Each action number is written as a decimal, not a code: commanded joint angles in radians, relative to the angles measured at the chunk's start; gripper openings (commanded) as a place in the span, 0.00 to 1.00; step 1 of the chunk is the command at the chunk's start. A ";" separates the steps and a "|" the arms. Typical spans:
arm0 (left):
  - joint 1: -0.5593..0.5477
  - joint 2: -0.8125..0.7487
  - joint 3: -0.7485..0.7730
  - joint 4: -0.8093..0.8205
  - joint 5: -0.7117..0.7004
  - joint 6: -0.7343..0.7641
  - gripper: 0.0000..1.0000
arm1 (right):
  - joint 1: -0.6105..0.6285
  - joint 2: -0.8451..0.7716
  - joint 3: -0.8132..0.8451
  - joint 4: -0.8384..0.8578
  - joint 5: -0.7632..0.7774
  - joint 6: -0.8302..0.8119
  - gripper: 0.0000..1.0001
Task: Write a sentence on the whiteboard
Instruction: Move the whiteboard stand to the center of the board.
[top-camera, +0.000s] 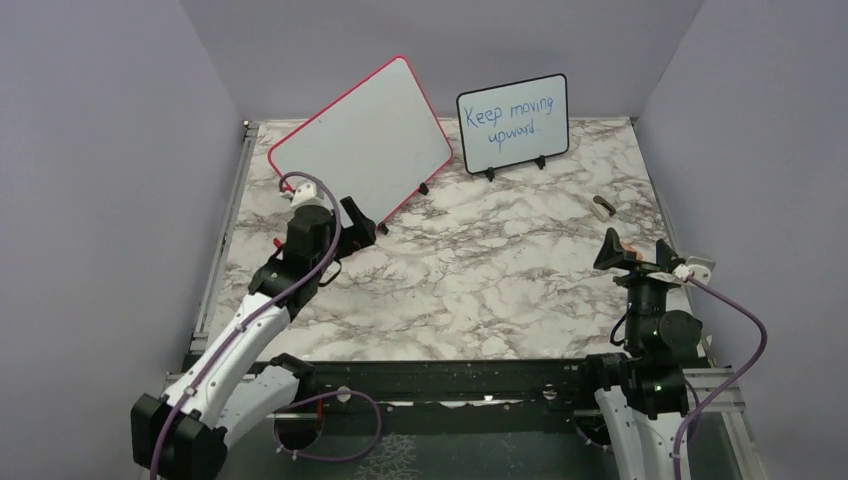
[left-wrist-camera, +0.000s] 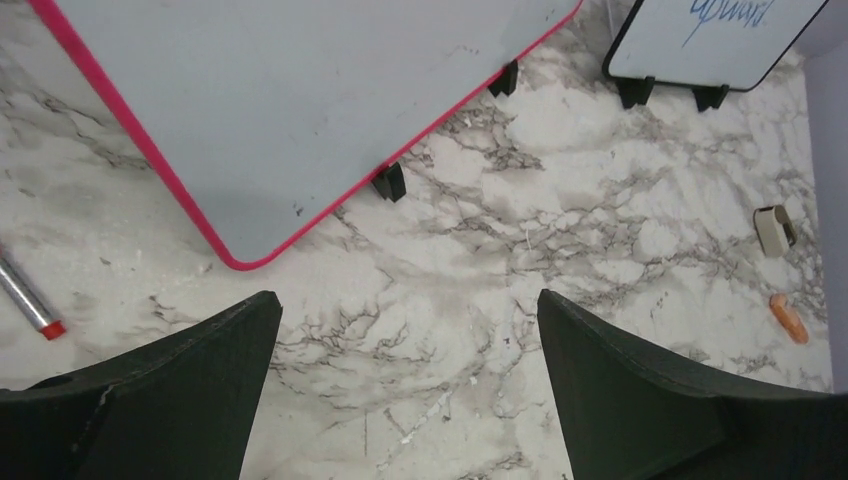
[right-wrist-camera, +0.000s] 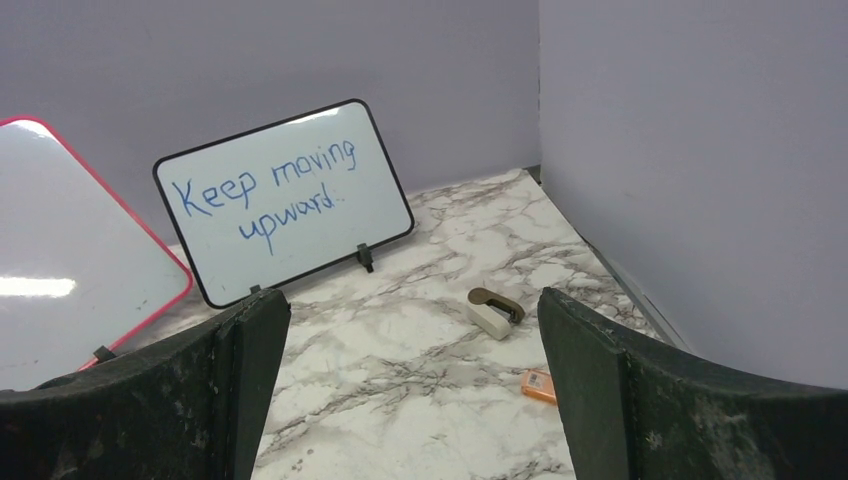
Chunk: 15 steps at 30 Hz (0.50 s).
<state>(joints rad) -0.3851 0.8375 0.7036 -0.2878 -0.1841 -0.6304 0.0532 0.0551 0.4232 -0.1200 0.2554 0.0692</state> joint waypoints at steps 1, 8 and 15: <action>-0.107 0.138 0.061 -0.033 -0.058 -0.088 0.99 | 0.007 -0.025 -0.009 0.036 -0.018 -0.001 1.00; -0.252 0.360 0.136 -0.042 -0.330 -0.173 0.99 | 0.021 -0.036 -0.010 0.037 -0.017 0.001 1.00; -0.285 0.642 0.264 -0.051 -0.460 -0.259 0.97 | 0.033 -0.048 -0.011 0.037 -0.021 0.002 1.00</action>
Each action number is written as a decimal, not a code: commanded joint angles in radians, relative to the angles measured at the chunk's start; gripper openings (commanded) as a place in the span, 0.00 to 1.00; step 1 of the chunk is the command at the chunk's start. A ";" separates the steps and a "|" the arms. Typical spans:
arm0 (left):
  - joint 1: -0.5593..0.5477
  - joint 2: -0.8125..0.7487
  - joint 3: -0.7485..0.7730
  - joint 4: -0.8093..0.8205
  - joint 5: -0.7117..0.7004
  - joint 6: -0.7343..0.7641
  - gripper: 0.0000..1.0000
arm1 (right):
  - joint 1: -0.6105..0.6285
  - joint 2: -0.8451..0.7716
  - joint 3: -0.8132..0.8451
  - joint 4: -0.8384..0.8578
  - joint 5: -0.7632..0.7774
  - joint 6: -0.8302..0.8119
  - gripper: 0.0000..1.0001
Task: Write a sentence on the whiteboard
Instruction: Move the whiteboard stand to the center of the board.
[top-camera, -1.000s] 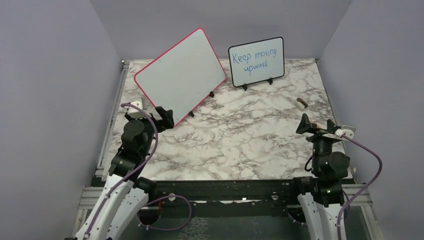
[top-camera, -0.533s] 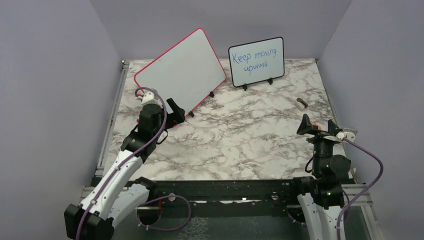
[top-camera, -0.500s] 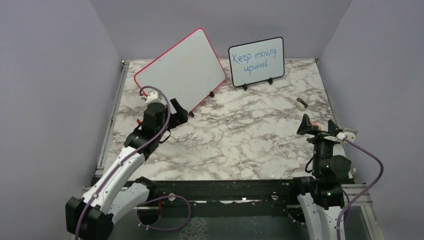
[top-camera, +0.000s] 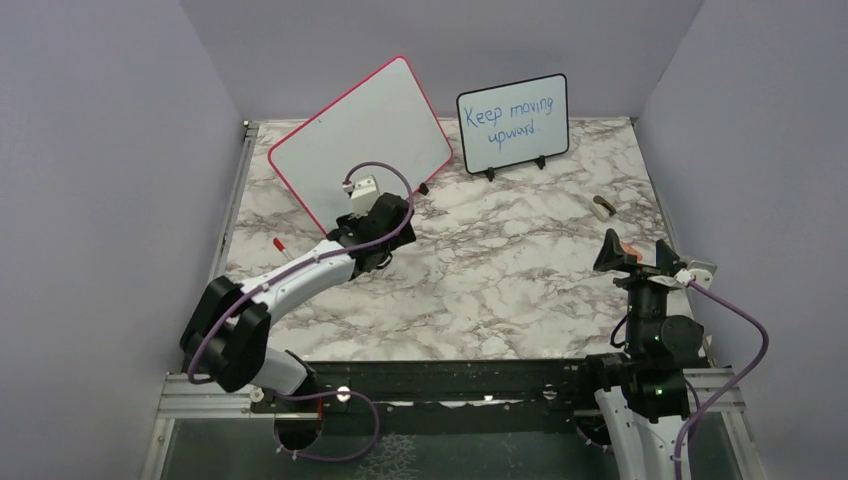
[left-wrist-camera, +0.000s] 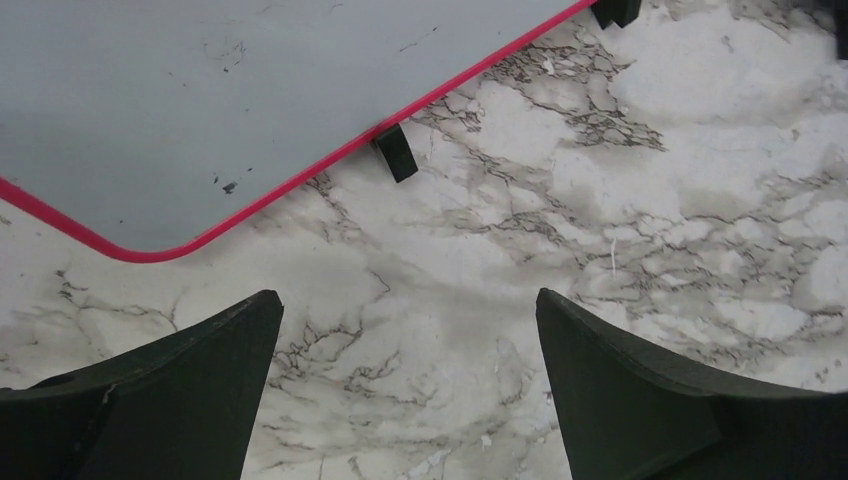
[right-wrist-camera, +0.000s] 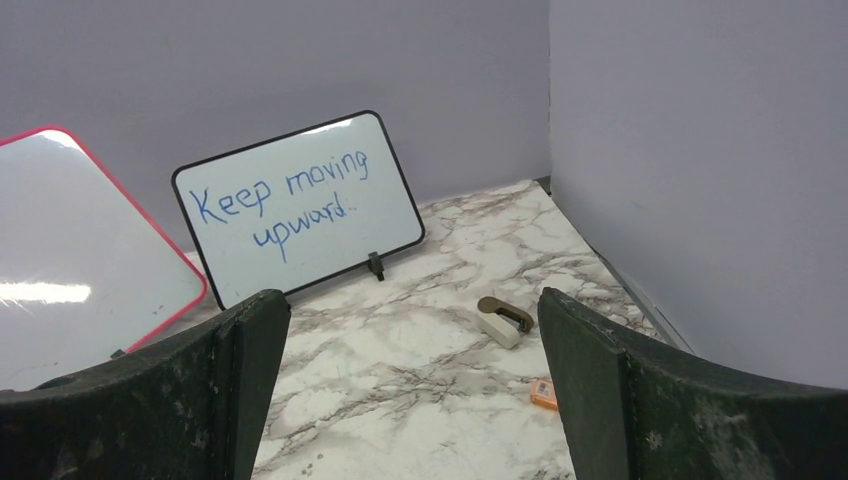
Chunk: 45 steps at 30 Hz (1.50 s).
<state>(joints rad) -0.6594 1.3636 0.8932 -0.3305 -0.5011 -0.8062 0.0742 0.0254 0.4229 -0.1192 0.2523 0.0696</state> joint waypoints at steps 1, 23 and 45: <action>-0.011 0.150 0.090 -0.009 -0.148 -0.096 0.97 | 0.015 -0.018 -0.010 0.035 -0.019 0.002 1.00; 0.024 0.505 0.275 -0.020 -0.269 -0.269 0.65 | 0.049 -0.023 -0.010 0.040 -0.021 0.000 1.00; 0.089 0.412 0.083 0.028 -0.232 -0.257 0.07 | 0.050 -0.022 -0.021 0.055 -0.022 -0.004 1.00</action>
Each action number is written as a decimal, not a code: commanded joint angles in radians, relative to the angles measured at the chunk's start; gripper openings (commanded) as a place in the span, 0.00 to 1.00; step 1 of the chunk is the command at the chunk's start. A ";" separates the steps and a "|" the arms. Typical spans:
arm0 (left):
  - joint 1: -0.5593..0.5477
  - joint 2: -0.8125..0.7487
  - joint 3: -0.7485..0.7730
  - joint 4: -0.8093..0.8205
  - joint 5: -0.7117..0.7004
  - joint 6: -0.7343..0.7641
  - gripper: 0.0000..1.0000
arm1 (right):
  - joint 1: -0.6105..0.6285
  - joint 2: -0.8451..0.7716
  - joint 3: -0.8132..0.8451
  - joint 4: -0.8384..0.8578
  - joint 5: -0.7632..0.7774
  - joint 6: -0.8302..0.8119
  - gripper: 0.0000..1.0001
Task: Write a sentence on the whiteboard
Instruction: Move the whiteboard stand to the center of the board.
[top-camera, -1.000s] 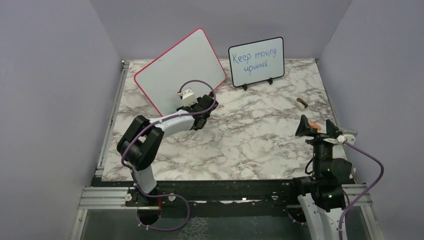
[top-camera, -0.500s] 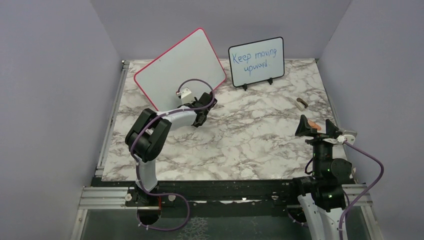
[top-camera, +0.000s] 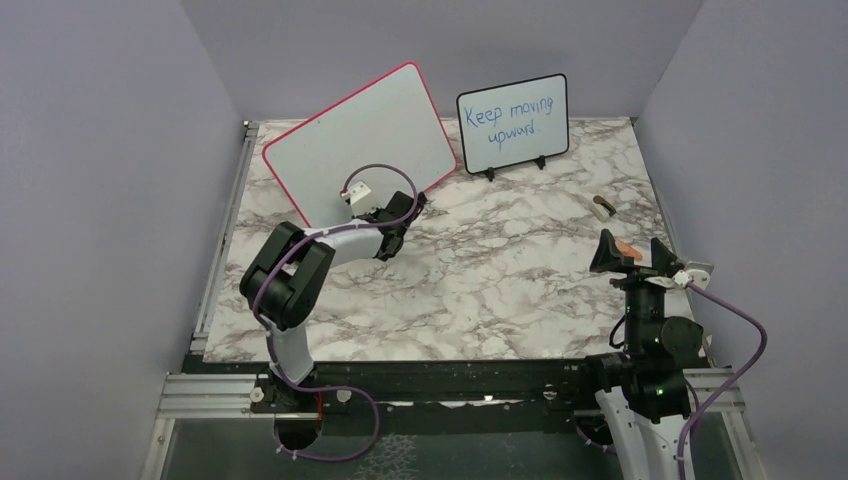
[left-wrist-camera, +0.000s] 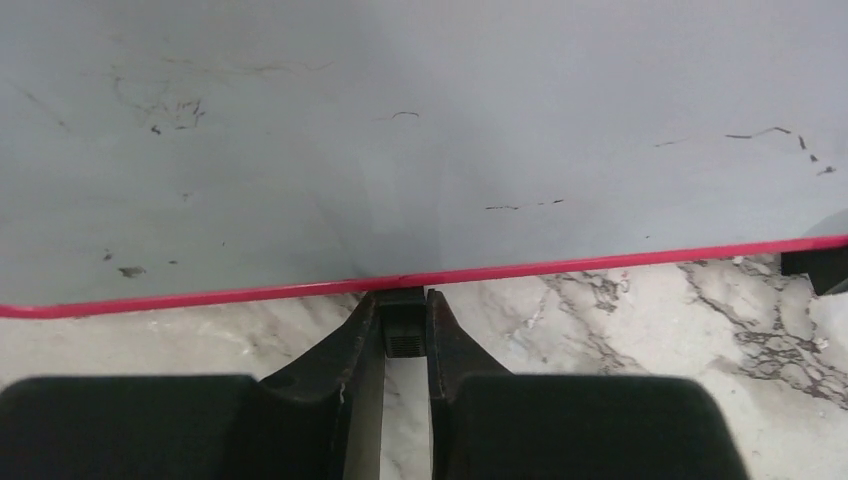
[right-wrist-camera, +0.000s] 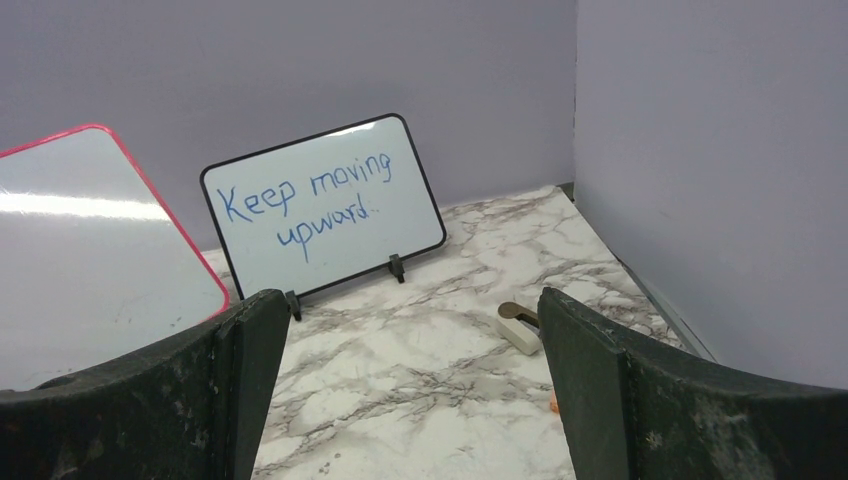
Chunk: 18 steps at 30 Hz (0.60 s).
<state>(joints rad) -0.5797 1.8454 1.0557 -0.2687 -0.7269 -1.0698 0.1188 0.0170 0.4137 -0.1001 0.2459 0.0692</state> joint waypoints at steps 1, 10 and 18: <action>0.011 -0.089 -0.102 -0.030 -0.001 0.006 0.07 | 0.005 -0.014 -0.012 0.035 -0.017 -0.005 1.00; 0.012 -0.272 -0.304 -0.014 0.071 0.043 0.00 | 0.006 -0.014 -0.007 0.025 -0.011 -0.006 1.00; -0.009 -0.400 -0.418 0.051 0.168 0.176 0.00 | 0.005 -0.013 -0.006 0.021 -0.010 -0.007 1.00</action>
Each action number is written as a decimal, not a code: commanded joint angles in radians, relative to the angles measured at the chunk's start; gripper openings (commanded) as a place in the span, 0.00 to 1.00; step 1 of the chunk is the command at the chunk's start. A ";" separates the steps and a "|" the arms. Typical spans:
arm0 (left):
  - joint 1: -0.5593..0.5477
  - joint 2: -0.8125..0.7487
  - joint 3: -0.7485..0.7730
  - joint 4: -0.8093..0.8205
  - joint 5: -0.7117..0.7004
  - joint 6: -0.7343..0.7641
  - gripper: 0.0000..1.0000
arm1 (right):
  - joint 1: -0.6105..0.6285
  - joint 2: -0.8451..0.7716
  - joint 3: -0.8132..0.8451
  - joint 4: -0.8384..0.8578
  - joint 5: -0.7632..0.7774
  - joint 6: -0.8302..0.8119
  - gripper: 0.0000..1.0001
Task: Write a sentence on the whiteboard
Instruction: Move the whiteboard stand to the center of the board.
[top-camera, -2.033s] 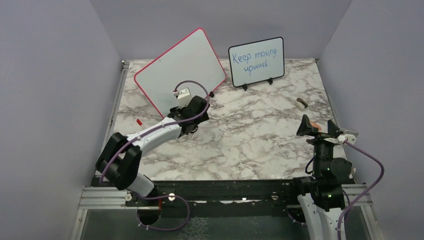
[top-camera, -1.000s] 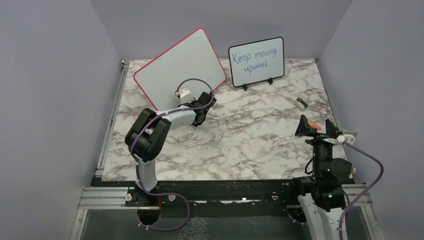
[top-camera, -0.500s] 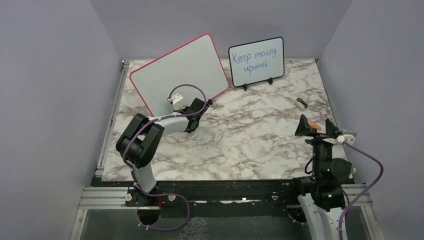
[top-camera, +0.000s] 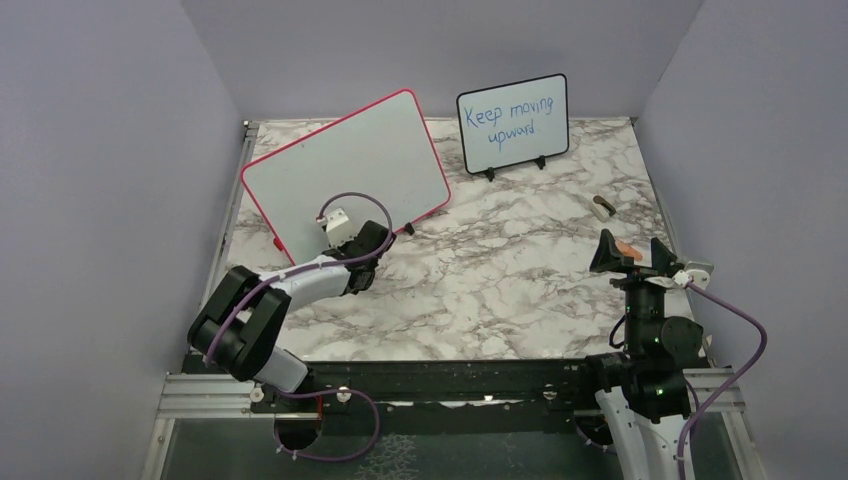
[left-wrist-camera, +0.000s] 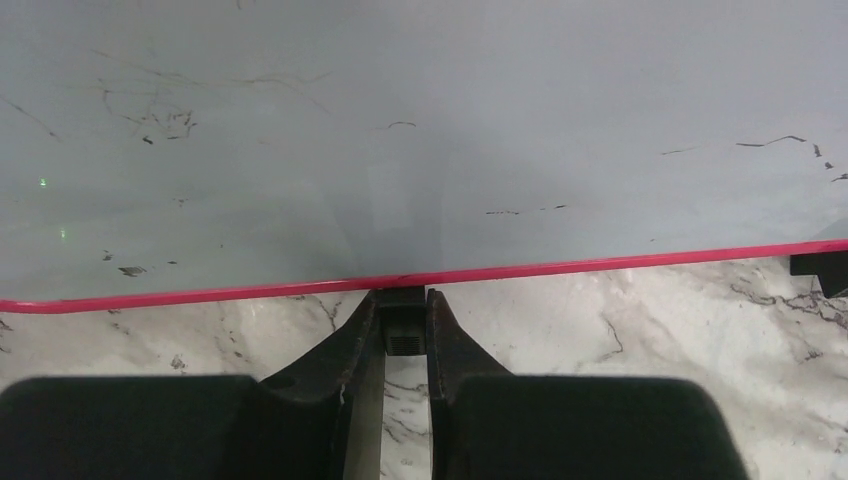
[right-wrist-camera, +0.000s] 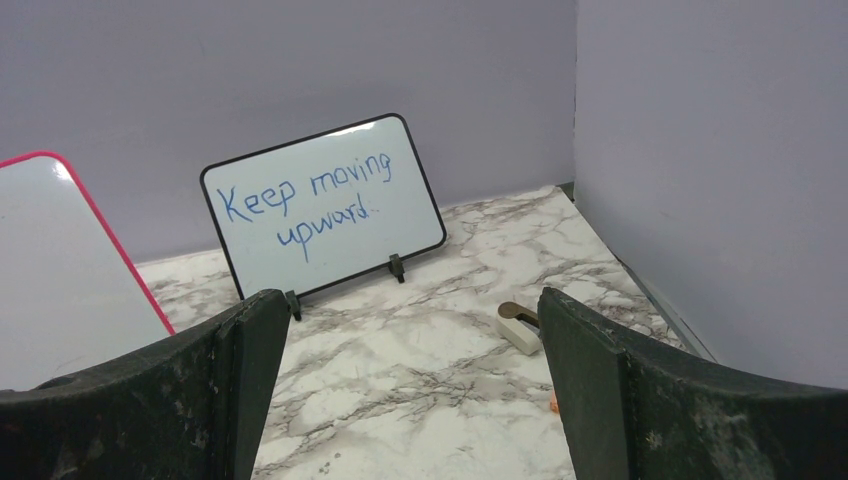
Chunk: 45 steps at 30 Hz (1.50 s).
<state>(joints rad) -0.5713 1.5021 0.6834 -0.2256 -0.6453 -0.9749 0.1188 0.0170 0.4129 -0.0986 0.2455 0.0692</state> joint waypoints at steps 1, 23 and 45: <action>-0.022 -0.069 -0.052 0.023 0.103 0.091 0.00 | 0.005 -0.013 -0.005 0.018 -0.009 -0.008 1.00; -0.326 0.121 0.145 0.114 0.172 0.066 0.00 | 0.005 -0.013 0.003 0.000 -0.005 -0.009 1.00; -0.503 0.313 0.344 0.010 0.134 -0.179 0.00 | 0.005 -0.014 0.010 -0.008 -0.006 -0.002 1.00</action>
<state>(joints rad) -1.0374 1.7882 0.9962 -0.2260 -0.5957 -1.0863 0.1188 0.0170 0.4129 -0.1066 0.2459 0.0692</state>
